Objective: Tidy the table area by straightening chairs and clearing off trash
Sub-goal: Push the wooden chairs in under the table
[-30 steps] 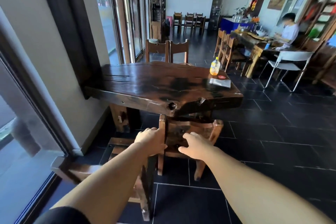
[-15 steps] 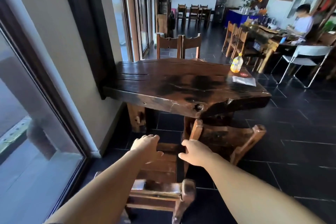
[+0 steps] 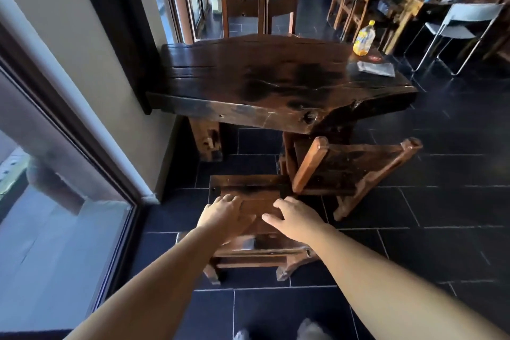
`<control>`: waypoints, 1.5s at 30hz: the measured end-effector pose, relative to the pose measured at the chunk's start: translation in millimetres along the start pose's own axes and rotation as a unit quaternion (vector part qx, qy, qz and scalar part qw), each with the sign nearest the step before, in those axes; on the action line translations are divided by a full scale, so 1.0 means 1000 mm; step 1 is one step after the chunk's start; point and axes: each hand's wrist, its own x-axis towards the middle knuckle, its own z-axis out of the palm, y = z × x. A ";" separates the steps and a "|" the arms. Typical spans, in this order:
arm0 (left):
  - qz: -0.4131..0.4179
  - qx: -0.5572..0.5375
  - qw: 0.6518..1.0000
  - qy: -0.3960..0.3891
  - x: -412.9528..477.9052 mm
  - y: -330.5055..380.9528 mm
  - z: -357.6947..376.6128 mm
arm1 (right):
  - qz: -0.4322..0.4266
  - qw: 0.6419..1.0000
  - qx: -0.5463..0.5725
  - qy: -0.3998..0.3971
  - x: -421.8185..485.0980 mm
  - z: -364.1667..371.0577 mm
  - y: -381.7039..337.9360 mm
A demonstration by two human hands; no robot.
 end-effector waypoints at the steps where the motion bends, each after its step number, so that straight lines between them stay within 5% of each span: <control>1: 0.000 0.002 1.000 -0.004 -0.002 -0.002 0.008 | -0.002 1.000 -0.004 -0.001 -0.001 0.009 0.001; 18: -0.017 0.066 0.997 0.034 -0.016 -0.046 0.126 | -0.020 0.982 -0.114 0.148 0.007 0.136 0.052; 45: -0.033 0.115 0.993 0.013 0.068 -0.050 0.104 | -0.021 0.969 -0.098 0.226 0.088 0.114 0.066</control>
